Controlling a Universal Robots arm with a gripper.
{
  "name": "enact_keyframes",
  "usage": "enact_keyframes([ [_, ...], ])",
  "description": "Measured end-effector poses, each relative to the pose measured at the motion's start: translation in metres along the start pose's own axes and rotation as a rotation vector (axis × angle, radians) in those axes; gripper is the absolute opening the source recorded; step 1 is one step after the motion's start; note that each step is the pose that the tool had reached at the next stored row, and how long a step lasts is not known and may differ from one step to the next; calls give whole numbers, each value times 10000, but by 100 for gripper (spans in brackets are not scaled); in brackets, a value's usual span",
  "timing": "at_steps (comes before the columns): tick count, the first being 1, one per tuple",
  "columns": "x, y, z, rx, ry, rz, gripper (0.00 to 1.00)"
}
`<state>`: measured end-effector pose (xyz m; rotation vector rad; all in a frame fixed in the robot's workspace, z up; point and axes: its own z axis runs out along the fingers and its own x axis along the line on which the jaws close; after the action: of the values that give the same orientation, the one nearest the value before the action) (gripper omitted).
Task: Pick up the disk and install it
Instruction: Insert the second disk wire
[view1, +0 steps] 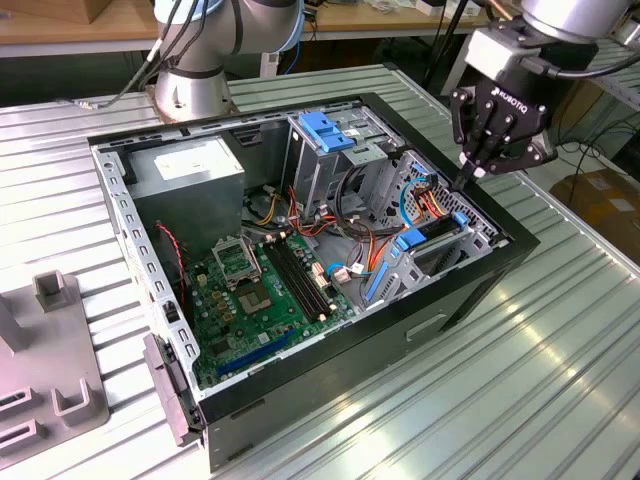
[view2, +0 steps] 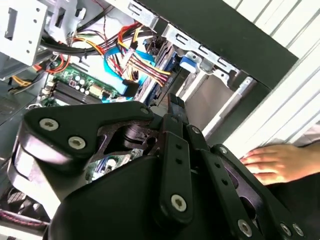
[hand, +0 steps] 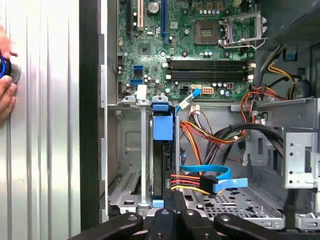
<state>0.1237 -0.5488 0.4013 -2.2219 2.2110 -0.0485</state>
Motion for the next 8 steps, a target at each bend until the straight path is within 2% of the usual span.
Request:
enact_keyframes([
  [1, -16, 13, -1, -35, -5, -7, 10],
  [3, -66, 78, -2, -43, -5, -19, 10],
  [6, -217, 86, -2, -55, -2, -21, 10],
  [7, -295, 87, 2, -60, 9, -21, 10],
  [8, -340, 88, 9, -88, 65, -23, 10],
])
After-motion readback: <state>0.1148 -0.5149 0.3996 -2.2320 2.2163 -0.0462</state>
